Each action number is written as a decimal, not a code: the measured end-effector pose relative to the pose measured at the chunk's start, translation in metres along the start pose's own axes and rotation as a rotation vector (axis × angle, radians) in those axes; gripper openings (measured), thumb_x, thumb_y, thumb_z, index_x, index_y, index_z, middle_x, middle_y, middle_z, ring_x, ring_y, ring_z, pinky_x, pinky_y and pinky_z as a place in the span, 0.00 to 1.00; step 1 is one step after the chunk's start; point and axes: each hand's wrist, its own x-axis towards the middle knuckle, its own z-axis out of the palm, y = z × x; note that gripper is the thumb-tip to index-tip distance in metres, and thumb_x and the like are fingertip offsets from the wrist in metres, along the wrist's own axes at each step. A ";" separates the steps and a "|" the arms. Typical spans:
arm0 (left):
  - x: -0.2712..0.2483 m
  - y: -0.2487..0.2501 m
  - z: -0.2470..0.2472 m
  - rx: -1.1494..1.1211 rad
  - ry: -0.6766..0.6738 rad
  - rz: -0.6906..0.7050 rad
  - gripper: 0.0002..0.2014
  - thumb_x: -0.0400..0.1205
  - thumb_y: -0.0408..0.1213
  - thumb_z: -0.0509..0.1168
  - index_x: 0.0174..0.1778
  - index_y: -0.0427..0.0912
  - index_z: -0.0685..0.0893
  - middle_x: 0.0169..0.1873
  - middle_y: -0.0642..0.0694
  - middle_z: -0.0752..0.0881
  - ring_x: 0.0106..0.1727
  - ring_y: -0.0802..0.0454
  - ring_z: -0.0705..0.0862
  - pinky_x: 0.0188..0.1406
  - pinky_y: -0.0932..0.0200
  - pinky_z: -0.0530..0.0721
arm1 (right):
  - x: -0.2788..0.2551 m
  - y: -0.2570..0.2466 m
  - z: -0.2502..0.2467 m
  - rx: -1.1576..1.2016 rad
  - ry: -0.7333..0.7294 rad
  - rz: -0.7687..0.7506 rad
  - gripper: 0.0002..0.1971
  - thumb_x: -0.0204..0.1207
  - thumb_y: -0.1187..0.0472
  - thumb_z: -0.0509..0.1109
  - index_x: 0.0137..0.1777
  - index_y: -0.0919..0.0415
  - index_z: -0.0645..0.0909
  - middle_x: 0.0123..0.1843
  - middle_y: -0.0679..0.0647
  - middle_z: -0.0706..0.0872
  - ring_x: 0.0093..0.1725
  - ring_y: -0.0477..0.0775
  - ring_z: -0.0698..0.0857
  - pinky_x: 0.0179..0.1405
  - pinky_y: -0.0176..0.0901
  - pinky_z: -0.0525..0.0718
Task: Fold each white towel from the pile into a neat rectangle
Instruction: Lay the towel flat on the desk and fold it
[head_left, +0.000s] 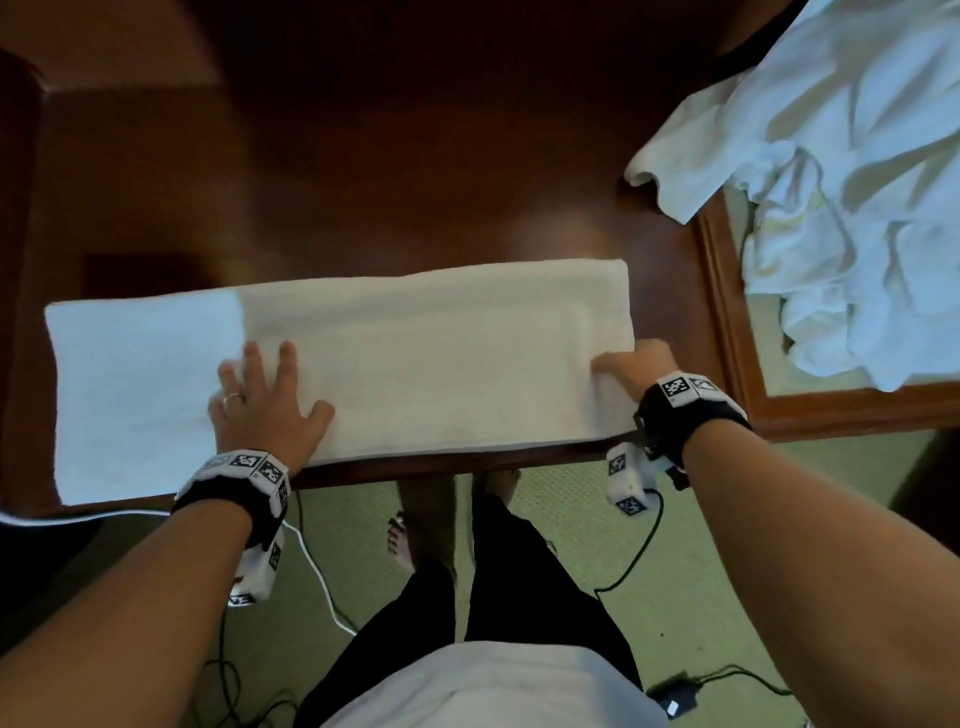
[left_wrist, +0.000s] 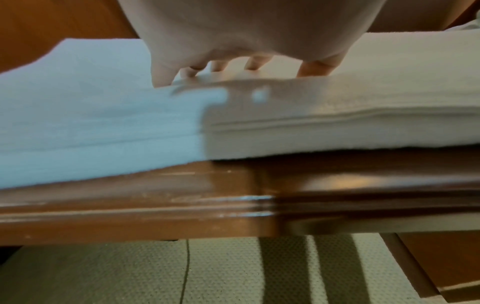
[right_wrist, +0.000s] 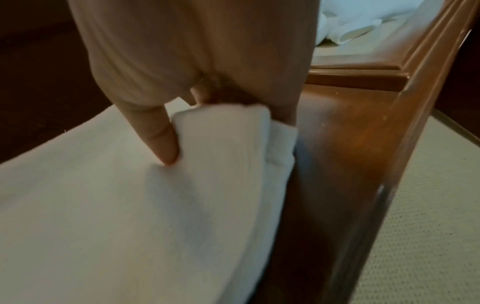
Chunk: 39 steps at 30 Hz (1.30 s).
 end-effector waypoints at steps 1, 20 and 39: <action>0.000 0.003 -0.001 -0.005 0.008 -0.014 0.42 0.83 0.61 0.59 0.88 0.52 0.47 0.88 0.40 0.42 0.87 0.32 0.45 0.83 0.34 0.55 | 0.002 -0.002 -0.003 0.002 -0.036 -0.012 0.27 0.63 0.53 0.81 0.60 0.67 0.84 0.51 0.61 0.89 0.47 0.64 0.88 0.52 0.56 0.88; -0.009 0.096 -0.050 -0.014 0.090 0.385 0.28 0.70 0.53 0.54 0.55 0.43 0.91 0.60 0.40 0.88 0.53 0.35 0.89 0.42 0.40 0.88 | -0.018 -0.243 -0.167 -0.484 0.668 -1.015 0.14 0.76 0.56 0.67 0.57 0.61 0.72 0.54 0.61 0.80 0.45 0.73 0.82 0.41 0.55 0.72; 0.027 0.072 -0.082 0.222 0.316 0.925 0.27 0.67 0.53 0.68 0.62 0.46 0.82 0.58 0.41 0.84 0.53 0.38 0.84 0.45 0.46 0.83 | -0.088 -0.037 0.088 -0.861 0.091 -1.187 0.30 0.54 0.60 0.79 0.58 0.57 0.75 0.61 0.59 0.81 0.55 0.64 0.83 0.33 0.52 0.87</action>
